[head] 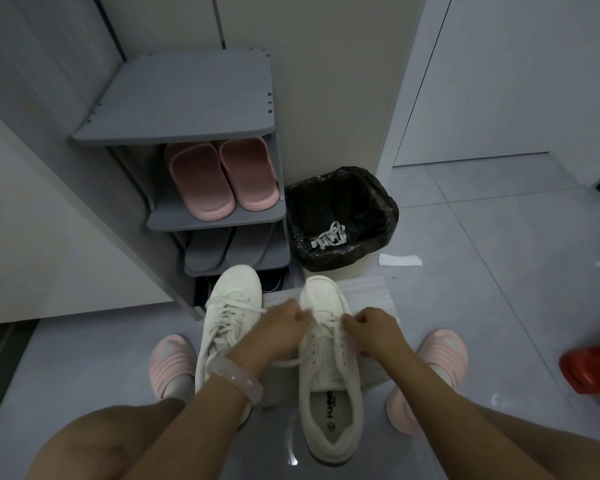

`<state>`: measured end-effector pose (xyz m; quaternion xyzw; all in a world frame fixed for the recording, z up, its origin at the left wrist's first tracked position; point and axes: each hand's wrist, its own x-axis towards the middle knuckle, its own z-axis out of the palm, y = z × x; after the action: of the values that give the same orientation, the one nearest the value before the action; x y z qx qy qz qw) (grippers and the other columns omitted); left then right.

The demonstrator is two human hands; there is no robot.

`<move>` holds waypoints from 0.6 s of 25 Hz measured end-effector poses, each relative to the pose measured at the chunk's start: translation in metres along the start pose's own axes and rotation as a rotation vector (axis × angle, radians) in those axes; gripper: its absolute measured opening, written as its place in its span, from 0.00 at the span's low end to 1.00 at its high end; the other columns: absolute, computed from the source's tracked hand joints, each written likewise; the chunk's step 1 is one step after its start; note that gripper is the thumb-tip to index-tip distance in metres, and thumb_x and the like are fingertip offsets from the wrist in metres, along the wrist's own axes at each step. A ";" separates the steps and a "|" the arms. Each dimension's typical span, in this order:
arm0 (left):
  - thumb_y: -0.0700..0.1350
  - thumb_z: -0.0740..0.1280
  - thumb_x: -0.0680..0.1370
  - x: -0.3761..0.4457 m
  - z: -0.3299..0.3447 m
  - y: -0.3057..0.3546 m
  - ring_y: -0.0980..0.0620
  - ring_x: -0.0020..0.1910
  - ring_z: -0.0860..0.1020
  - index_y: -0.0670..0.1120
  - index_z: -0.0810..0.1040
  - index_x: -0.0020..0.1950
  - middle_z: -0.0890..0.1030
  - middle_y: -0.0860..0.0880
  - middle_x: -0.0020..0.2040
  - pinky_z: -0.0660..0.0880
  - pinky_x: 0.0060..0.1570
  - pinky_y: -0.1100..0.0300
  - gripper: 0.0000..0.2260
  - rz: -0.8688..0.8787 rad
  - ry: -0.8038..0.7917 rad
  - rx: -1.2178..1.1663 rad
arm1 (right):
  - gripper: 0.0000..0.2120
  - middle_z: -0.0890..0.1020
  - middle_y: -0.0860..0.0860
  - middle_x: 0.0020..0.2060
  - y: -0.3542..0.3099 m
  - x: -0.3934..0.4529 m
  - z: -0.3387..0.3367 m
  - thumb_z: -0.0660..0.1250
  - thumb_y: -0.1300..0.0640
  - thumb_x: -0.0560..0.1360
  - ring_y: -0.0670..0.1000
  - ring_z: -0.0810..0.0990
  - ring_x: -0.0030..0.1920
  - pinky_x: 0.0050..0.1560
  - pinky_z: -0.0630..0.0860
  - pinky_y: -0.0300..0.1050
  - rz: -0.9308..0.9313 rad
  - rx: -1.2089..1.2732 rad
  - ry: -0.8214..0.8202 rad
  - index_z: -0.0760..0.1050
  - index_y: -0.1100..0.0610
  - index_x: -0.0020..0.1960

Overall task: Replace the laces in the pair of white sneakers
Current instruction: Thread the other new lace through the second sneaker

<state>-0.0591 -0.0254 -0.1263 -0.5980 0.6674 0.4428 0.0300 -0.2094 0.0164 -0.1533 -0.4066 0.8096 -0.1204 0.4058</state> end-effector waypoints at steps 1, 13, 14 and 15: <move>0.50 0.55 0.80 0.000 0.011 -0.003 0.47 0.51 0.75 0.42 0.70 0.55 0.77 0.42 0.54 0.67 0.45 0.58 0.13 0.042 -0.044 0.094 | 0.11 0.72 0.49 0.33 0.000 0.002 0.002 0.62 0.53 0.76 0.48 0.72 0.35 0.35 0.73 0.41 -0.043 -0.045 0.041 0.68 0.56 0.37; 0.51 0.63 0.77 0.006 0.013 -0.002 0.47 0.53 0.76 0.41 0.76 0.52 0.79 0.44 0.53 0.71 0.49 0.57 0.13 0.157 -0.057 0.241 | 0.10 0.76 0.50 0.29 -0.017 -0.013 -0.062 0.58 0.65 0.77 0.44 0.65 0.23 0.23 0.63 0.35 -0.180 1.108 0.131 0.74 0.54 0.53; 0.50 0.64 0.77 0.007 0.010 -0.002 0.48 0.54 0.76 0.42 0.77 0.51 0.79 0.44 0.54 0.70 0.49 0.58 0.12 0.159 -0.056 0.224 | 0.10 0.75 0.51 0.30 -0.014 -0.015 -0.066 0.59 0.65 0.78 0.44 0.65 0.23 0.23 0.62 0.35 -0.184 1.069 0.145 0.74 0.55 0.54; 0.50 0.65 0.76 0.007 0.007 -0.003 0.48 0.54 0.76 0.42 0.79 0.51 0.79 0.45 0.54 0.70 0.49 0.59 0.12 0.160 -0.052 0.208 | 0.09 0.75 0.53 0.30 -0.010 -0.016 -0.069 0.59 0.64 0.78 0.45 0.65 0.24 0.23 0.63 0.35 -0.178 1.014 0.155 0.75 0.57 0.55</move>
<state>-0.0619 -0.0262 -0.1359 -0.5246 0.7544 0.3876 0.0736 -0.2501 0.0129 -0.0944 -0.2158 0.6396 -0.5613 0.4788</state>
